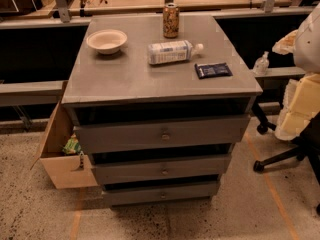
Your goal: Place blue plastic bottle upright
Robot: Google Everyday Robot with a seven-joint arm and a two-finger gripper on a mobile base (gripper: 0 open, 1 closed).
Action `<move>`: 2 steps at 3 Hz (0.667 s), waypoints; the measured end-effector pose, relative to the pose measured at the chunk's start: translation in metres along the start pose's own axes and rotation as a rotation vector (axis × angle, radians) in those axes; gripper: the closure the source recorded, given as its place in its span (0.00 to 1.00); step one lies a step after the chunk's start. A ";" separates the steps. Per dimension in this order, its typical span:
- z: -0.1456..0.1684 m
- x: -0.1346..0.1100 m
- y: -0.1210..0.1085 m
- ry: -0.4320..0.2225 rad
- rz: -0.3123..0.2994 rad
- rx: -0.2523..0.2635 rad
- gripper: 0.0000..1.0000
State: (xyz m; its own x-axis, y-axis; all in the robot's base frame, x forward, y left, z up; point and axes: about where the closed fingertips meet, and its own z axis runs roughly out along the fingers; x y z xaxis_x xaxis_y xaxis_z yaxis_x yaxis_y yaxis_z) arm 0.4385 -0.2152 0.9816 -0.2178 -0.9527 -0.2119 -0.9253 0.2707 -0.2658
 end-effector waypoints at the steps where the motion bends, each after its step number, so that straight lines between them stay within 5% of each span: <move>1: 0.000 0.000 0.000 0.000 0.000 0.000 0.00; 2: 0.001 -0.002 -0.021 0.014 -0.039 0.069 0.00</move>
Offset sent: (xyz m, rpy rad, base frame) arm 0.0224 -0.0045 0.0028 -0.0627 -0.0844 0.0213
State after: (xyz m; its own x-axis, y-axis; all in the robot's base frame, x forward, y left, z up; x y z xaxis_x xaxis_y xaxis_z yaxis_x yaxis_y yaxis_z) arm 0.4584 -0.2186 0.9861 -0.1862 -0.9645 -0.1873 -0.9098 0.2412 -0.3377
